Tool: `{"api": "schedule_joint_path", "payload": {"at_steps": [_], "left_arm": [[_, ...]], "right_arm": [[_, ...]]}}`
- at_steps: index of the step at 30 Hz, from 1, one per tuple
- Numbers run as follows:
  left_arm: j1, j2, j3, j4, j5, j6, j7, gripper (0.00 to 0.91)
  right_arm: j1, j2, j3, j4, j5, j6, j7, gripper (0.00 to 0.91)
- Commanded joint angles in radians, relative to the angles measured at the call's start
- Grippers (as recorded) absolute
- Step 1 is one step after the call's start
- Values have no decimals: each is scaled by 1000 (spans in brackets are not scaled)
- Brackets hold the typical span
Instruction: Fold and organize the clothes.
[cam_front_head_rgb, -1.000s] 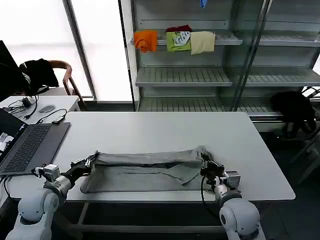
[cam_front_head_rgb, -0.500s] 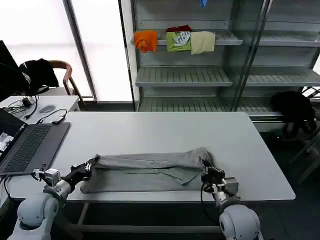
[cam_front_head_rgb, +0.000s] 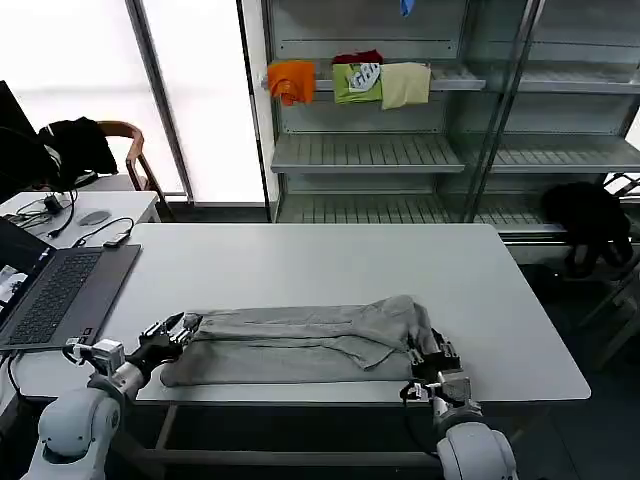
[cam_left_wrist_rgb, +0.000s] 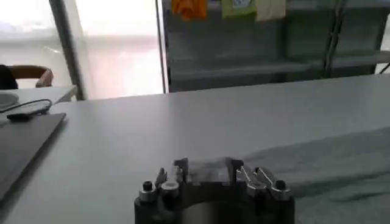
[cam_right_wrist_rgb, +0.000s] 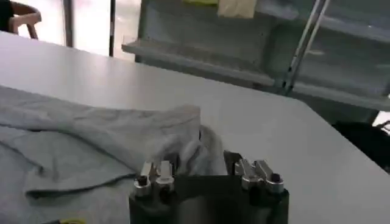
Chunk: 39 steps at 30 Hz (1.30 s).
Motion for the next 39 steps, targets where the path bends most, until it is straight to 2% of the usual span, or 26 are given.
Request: {"api": "schedule_joint_path", "payload": {"at_steps": [1,5,8,11,15,23,25,30,31,33,36,37,38,39], "left_arm": [[17,-21,-18,-52,-4,15,-56,907],[70,-62,-38,-103,-61,14,-155,907],[113,-88,-35,-127,-71,-5,-209,907],[140,-120,-11,-119,-69,-35,-273,907],[133,-144,11,-99,-67,-56,-310,907],[105,-179,48,-53,-32,-84,-338,907],[95,-185,51,-36,-17,-90,-337,705],[87,-188,58,-4,-1,-99,-332,514],[86,-188,60,-2,-1,-100,-333,373],[84,-191,62,9,8,-104,-332,242],[83,-193,63,18,13,-107,-328,131],[85,-193,64,19,14,-107,-325,50],[87,-193,64,19,14,-107,-324,50],[88,-193,63,19,15,-106,-321,10]], "right_arm": [[-8,4,1,-12,-66,8,1,907],[-12,4,19,16,-19,39,1,907],[-5,2,43,64,188,65,15,907],[45,2,100,128,452,71,31,907],[104,-2,139,161,600,61,55,907],[116,-4,152,158,590,58,55,907],[110,-1,156,150,578,59,54,907],[103,-1,162,142,567,59,50,907],[102,-1,162,141,566,59,49,907],[101,0,161,134,561,60,50,907],[101,3,160,124,552,60,54,907],[100,4,159,122,547,60,54,907],[100,4,159,120,544,61,54,907],[99,4,158,119,542,61,54,907]]}}
